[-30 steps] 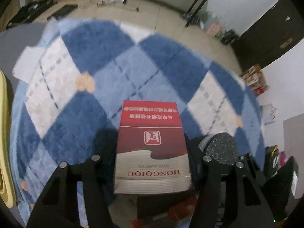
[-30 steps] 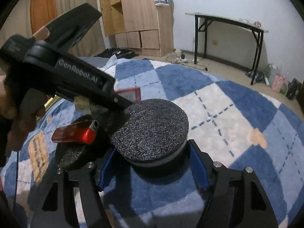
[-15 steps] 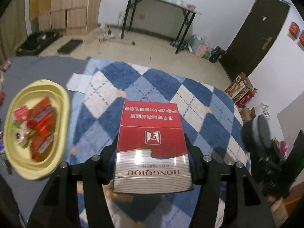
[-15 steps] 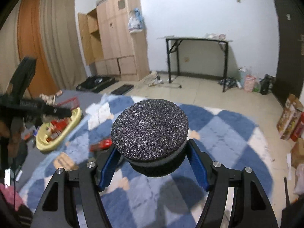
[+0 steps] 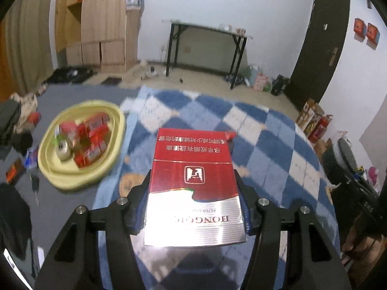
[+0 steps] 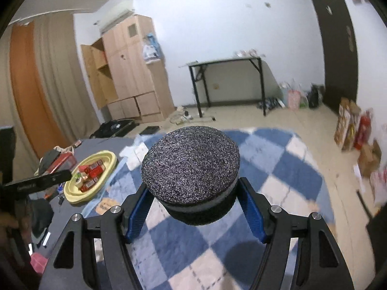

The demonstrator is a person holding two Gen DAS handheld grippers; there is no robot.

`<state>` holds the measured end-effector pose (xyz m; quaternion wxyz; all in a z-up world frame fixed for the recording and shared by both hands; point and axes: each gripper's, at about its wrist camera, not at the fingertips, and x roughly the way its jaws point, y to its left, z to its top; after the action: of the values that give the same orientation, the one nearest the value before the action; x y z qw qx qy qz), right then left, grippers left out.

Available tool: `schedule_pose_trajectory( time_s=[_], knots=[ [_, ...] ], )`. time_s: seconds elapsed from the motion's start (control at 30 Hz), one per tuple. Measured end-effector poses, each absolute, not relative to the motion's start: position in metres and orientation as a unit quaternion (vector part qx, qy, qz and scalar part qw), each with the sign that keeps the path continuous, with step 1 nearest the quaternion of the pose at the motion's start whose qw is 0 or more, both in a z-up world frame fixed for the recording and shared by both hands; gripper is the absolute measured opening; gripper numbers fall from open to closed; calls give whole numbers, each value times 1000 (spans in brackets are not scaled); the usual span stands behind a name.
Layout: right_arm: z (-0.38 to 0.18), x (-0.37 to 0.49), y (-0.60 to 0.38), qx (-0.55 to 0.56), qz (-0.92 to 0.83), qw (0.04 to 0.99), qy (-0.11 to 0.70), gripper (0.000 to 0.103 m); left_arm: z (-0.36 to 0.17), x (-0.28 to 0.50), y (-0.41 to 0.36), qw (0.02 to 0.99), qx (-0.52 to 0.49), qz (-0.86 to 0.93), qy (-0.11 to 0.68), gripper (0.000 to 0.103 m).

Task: Organize rigid objects
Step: 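Carry the pack and black puck to the yellow tray and release both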

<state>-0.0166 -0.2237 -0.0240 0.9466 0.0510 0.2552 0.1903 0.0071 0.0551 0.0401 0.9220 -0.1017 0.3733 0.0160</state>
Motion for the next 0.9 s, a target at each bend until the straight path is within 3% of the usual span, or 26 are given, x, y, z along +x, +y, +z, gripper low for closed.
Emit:
schedule_pose_trajectory(
  time_s=[0.6,0.9],
  knots=[
    [-20,-4,-198,-8,207,940,272,69,45,-3,68,927,-111,16,358,60],
    [4,12,-128,-39,284,920,268,69,72,21,173,933,-130,92,324,60]
  ],
)
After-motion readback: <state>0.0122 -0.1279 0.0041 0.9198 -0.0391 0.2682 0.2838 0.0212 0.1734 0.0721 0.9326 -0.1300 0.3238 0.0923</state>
